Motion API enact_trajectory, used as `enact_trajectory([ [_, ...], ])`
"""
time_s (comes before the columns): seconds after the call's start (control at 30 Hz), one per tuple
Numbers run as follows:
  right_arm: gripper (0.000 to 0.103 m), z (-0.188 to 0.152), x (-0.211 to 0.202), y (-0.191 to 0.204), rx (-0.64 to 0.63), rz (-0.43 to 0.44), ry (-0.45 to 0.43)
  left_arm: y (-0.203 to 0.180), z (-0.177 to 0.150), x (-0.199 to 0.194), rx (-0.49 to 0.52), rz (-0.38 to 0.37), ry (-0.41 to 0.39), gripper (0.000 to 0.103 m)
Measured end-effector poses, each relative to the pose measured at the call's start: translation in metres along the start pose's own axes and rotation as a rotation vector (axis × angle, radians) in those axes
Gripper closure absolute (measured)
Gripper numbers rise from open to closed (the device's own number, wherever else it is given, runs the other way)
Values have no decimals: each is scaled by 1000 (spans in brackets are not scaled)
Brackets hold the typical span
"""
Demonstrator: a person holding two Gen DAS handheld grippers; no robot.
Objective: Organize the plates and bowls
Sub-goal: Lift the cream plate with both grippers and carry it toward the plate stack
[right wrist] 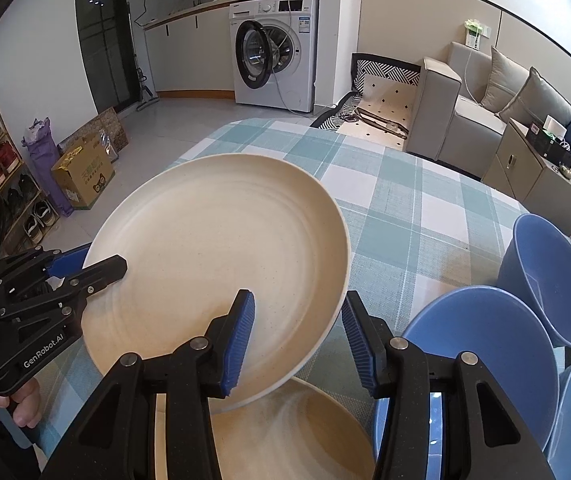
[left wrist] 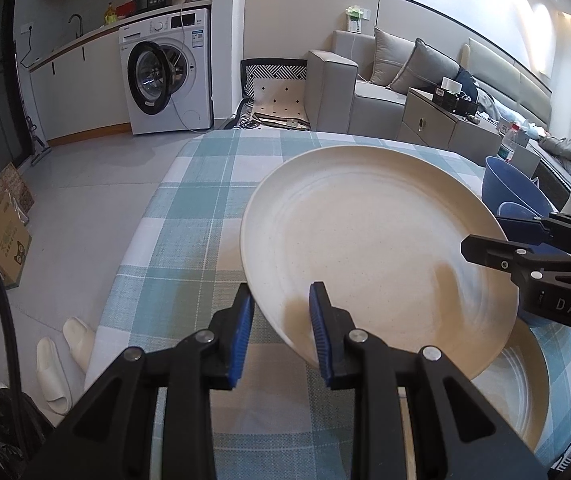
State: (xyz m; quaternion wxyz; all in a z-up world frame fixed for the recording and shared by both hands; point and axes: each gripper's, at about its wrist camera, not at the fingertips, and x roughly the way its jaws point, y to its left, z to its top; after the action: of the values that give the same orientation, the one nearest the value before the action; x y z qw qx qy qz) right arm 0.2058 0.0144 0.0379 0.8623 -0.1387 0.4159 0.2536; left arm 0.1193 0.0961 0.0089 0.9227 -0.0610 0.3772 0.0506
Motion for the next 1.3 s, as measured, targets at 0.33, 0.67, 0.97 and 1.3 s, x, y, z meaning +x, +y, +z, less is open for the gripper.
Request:
enact_trajectory([
  [0.33,55,-11,-19,-7,14,-10,-21,-12,-2,-7,23,-11,-8,77],
  [0.67,55,-23,-33,-12,25,-22,-39,-21,-4,-10,42,-30,-12,76],
  [0.97,55,-30,-45,-15,34,-27,-53,-27,-5,-15,55,-40,-19,76],
  [1.3,55,-39,-51,-21,63,-18,-62,-34,-10,-14,73,-56,-4,76],
])
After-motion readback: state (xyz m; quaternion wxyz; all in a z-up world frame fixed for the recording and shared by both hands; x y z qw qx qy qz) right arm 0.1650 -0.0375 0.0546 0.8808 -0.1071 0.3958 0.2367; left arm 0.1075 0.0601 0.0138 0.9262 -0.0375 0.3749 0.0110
